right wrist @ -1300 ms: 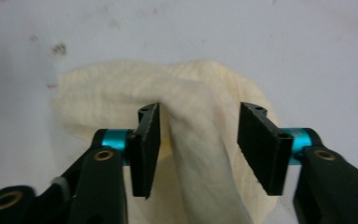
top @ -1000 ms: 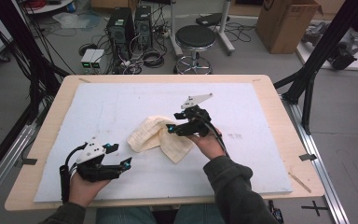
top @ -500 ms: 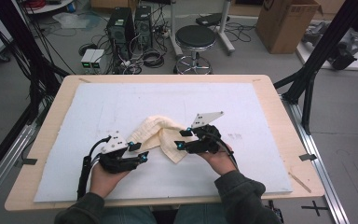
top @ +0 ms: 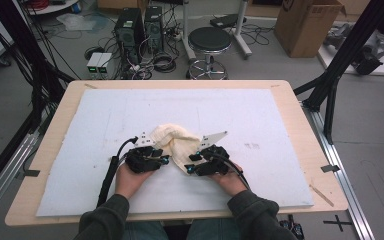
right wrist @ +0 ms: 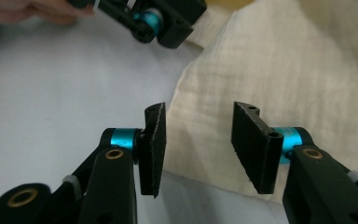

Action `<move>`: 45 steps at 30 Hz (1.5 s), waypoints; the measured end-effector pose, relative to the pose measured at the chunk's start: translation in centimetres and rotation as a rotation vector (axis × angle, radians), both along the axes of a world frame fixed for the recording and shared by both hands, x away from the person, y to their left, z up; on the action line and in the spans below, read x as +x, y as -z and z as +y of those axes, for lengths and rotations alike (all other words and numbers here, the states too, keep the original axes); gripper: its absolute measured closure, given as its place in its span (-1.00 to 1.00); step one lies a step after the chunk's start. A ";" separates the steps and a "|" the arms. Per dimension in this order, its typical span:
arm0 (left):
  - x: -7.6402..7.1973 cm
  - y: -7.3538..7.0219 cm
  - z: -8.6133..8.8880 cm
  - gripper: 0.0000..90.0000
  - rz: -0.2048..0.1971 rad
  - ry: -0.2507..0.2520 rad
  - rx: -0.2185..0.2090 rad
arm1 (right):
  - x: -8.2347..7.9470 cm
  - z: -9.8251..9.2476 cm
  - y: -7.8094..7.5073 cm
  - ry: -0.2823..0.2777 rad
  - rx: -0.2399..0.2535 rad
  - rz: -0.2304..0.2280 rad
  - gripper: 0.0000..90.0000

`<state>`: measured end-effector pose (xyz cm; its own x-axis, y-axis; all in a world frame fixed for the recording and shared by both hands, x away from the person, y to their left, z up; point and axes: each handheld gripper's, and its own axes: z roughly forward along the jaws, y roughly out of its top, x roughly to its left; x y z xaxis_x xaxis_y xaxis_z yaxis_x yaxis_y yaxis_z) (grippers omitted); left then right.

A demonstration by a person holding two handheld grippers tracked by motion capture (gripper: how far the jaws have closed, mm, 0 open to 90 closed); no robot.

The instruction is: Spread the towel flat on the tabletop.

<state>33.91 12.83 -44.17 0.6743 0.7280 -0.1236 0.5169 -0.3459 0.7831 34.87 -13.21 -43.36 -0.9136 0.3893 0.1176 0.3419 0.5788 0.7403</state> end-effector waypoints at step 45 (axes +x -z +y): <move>-5.1 -3.5 9.0 0.93 -0.083 0.097 0.033 | -2.1 -5.0 -3.0 -0.021 0.027 -0.041 0.97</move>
